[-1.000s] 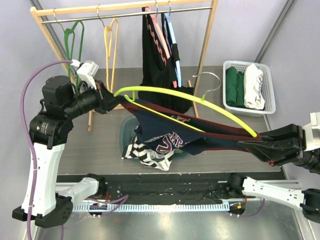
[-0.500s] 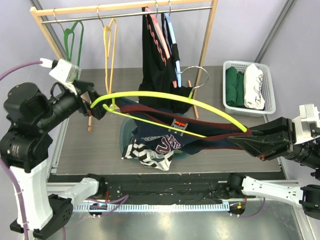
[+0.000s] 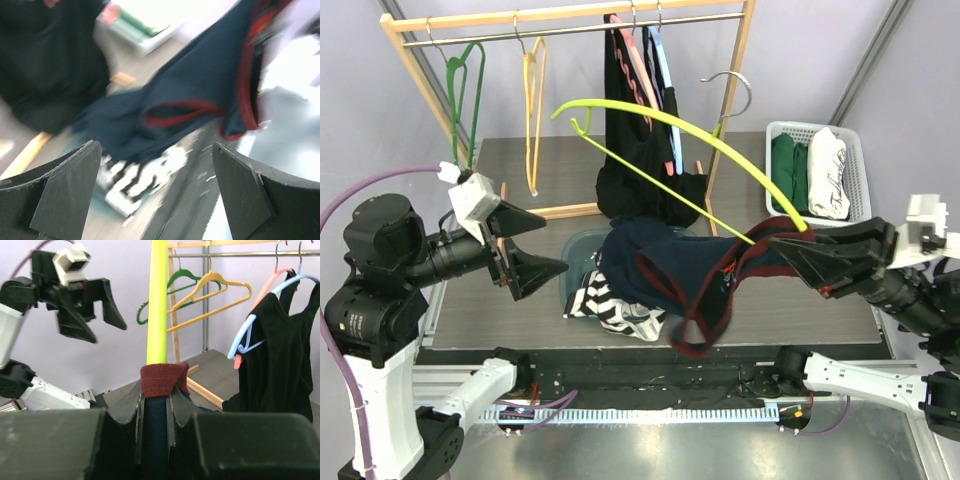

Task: Remove the tank top from the hanger
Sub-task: Remove the tank top from the hanger, then place the tank top in the bin.

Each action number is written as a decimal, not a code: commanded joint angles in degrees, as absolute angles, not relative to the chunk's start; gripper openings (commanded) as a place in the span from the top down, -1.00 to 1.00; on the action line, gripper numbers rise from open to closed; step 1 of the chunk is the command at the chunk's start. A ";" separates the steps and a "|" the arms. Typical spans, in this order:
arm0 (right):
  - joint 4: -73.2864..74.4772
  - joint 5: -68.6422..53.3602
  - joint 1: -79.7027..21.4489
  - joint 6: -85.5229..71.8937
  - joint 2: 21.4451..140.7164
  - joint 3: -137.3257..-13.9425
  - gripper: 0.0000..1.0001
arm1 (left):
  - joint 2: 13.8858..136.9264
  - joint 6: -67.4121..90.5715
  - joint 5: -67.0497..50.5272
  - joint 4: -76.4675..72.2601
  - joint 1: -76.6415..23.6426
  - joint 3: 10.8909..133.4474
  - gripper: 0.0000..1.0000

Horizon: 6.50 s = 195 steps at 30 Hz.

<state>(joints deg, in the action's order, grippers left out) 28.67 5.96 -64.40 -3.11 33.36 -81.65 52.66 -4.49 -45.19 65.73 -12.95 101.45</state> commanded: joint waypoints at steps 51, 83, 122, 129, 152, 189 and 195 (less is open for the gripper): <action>14.24 9.75 -64.42 3.16 57.04 -83.85 0.99 | 63.99 -22.85 -47.94 51.43 -12.48 119.62 0.84; -11.90 15.57 -62.23 2.73 46.42 -61.54 -0.99 | 63.28 -20.48 -41.39 47.90 -12.48 120.06 0.85; -6.49 29.61 -61.70 -0.26 39.29 -64.33 0.99 | 60.47 -33.56 -40.16 58.43 -12.48 118.56 0.68; -1.42 37.70 -61.79 3.25 41.92 -69.87 0.99 | 59.15 -40.79 -41.93 65.14 -12.48 118.04 0.56; 3.96 25.15 -61.35 -2.02 53.95 -80.02 0.98 | 57.84 -16.36 -18.56 44.67 -12.22 125.08 0.95; 5.63 4.22 -61.26 1.76 77.53 -112.96 0.99 | 50.01 -17.40 -1.58 34.28 -11.43 114.34 1.00; 2.29 7.29 -60.82 2.02 74.01 -94.59 0.99 | 50.27 -16.35 -2.37 34.89 -11.43 115.22 1.00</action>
